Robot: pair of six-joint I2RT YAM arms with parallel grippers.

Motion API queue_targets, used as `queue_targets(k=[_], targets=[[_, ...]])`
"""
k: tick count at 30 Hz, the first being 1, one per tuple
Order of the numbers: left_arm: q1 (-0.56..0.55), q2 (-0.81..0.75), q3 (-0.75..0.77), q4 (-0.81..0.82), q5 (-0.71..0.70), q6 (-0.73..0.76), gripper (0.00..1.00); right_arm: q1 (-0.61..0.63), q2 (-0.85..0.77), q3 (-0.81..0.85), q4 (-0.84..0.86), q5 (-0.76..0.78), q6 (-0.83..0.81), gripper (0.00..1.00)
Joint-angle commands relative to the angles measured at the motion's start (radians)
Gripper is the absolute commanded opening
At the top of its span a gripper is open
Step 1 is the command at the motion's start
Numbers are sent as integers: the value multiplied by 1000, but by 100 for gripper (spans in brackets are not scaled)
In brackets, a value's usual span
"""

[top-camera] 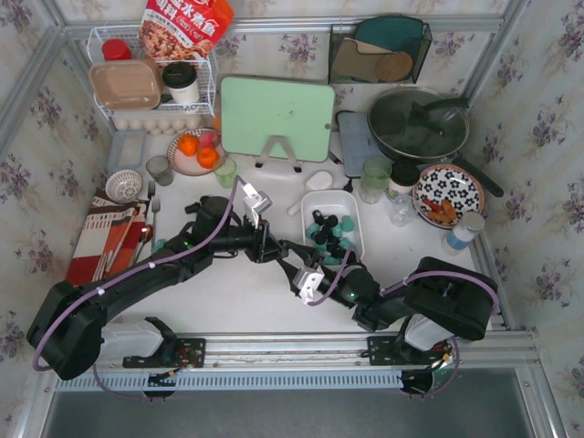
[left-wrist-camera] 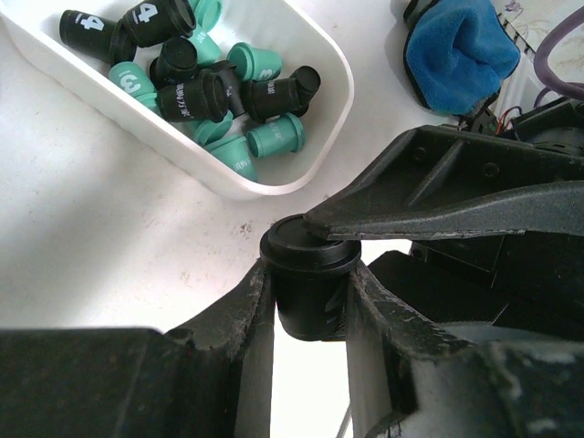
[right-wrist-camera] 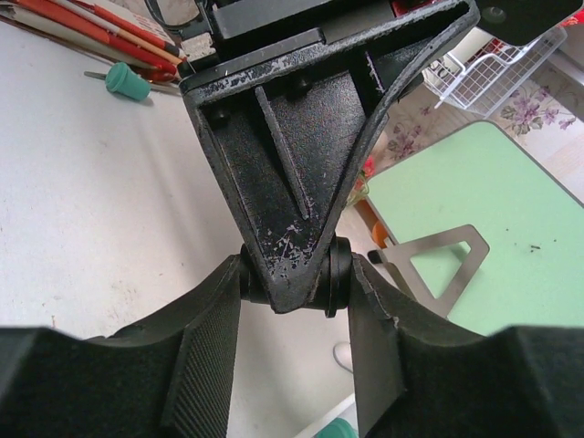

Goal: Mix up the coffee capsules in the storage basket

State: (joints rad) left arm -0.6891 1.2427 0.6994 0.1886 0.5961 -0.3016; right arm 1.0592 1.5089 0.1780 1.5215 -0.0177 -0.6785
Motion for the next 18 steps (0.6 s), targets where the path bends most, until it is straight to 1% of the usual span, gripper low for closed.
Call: queue_targets(k=[1,3,6,10,13,17,18], targets=[[0,-6,8,52,0,-10,18,1,0,-3,302,21,15,42],[0,-5,10,47,0,-12,20,2,-2,-3,303,21,14,40],[0,-7,13,42,-3,-18,28,2,0,-6,303,24,8,35],[0,-27,8,41,-25,-27,46,1,0,-13,302,30,4,31],[0,-50,5,38,-43,-27,54,2,-1,-19,302,34,2,31],[0,-91,5,2,-72,-9,55,2,1,-25,302,59,-8,31],[0,-105,9,-28,-93,5,58,1,2,-26,302,80,-13,32]])
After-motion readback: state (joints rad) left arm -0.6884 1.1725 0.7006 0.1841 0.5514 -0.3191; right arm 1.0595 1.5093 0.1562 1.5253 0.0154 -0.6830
